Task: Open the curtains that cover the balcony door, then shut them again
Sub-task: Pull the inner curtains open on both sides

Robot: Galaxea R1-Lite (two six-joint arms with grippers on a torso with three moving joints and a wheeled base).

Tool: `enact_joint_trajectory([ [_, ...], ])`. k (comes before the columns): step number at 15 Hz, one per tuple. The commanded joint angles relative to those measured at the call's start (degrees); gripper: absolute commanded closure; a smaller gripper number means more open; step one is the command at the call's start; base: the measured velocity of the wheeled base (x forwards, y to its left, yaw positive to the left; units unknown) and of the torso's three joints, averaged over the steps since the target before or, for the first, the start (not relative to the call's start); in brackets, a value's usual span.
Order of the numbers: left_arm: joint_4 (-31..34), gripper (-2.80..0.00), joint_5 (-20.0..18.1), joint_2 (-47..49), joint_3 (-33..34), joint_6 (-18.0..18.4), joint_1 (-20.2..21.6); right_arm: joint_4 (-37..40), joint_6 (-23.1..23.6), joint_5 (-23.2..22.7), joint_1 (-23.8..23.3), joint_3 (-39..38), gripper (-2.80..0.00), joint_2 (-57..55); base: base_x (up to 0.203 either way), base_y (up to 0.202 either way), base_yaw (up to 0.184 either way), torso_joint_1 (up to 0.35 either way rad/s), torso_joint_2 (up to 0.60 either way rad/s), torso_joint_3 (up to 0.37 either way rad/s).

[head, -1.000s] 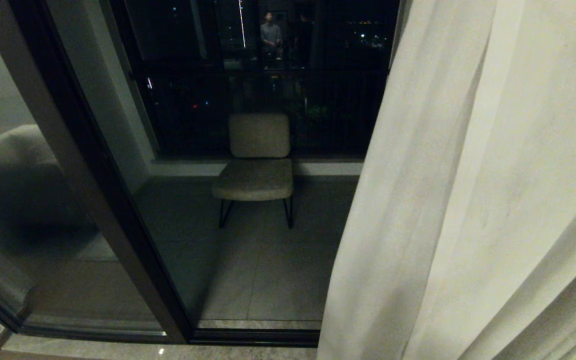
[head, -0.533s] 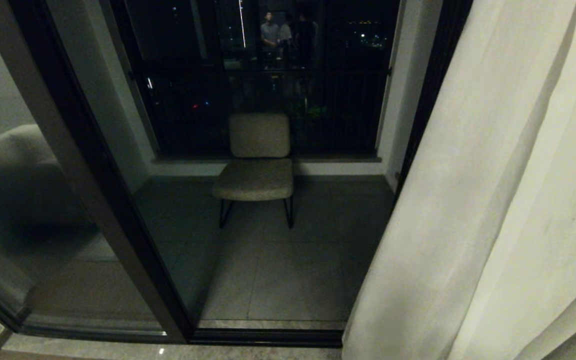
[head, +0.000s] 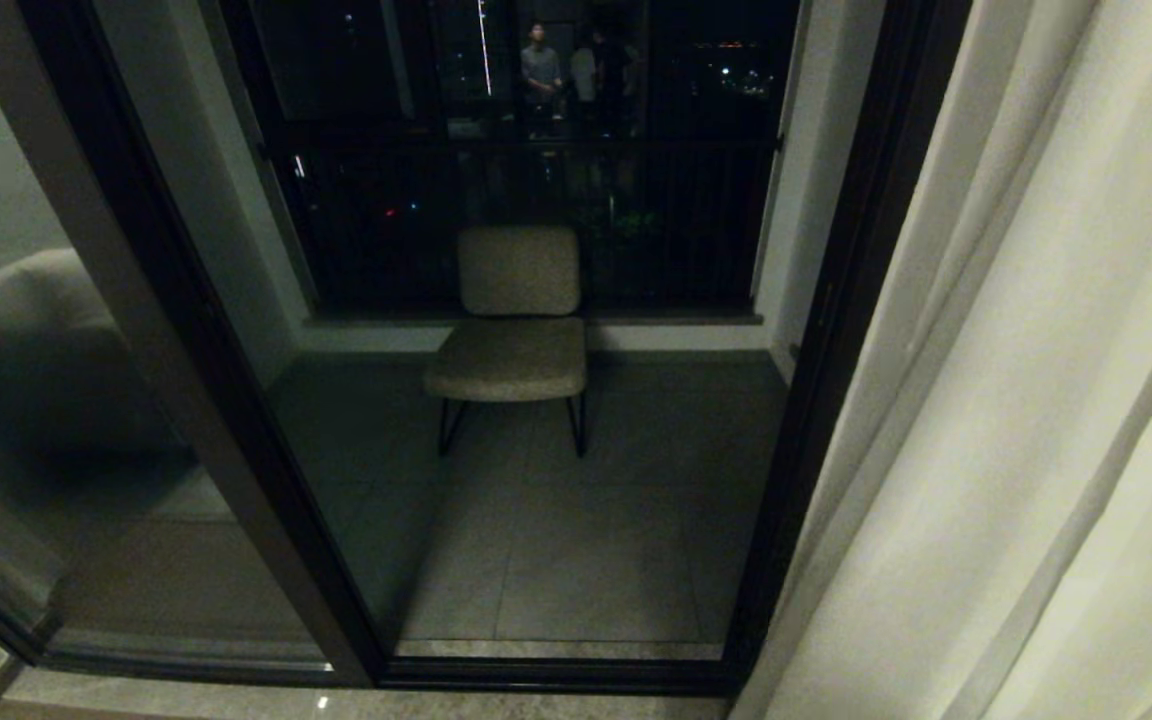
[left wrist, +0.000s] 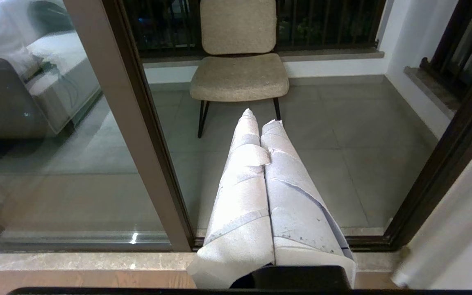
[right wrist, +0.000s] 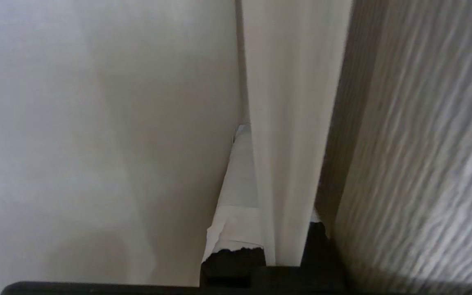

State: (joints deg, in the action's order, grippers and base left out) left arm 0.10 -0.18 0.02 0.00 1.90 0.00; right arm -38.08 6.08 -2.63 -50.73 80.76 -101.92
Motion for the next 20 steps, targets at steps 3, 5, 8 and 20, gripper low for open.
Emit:
enact_joint_trajectory([
  [3, -0.01, 0.00, 0.01, -0.02, 0.00, 0.03, 0.00, -1.44, 0.16, 0.00, -1.12, 1.16, 0.00, -3.63, 0.000, 0.000, 0.000, 0.000, 0.00, 0.000],
  [5, -0.01, 0.00, 0.01, -0.02, 0.00, 0.03, 0.00, -2.36, 0.33, -0.17, -1.04, 1.15, 0.00, -3.73, 0.000, 0.000, 0.000, 0.000, 0.00, 0.000],
  [8, -0.01, 0.00, 0.01, -0.02, 0.00, 0.03, 0.00, -2.35, 0.42, -2.64, -0.70, 0.43, 0.00, -2.79, 0.000, 0.000, 0.000, 0.000, 0.00, 0.000],
  [20, -0.01, 0.00, 0.01, -0.02, 0.00, 0.03, 0.00, -1.48, 0.04, -24.17, 11.50, -13.91, 0.00, 13.96, 0.000, 0.000, 0.000, 0.000, 0.00, 0.000],
])
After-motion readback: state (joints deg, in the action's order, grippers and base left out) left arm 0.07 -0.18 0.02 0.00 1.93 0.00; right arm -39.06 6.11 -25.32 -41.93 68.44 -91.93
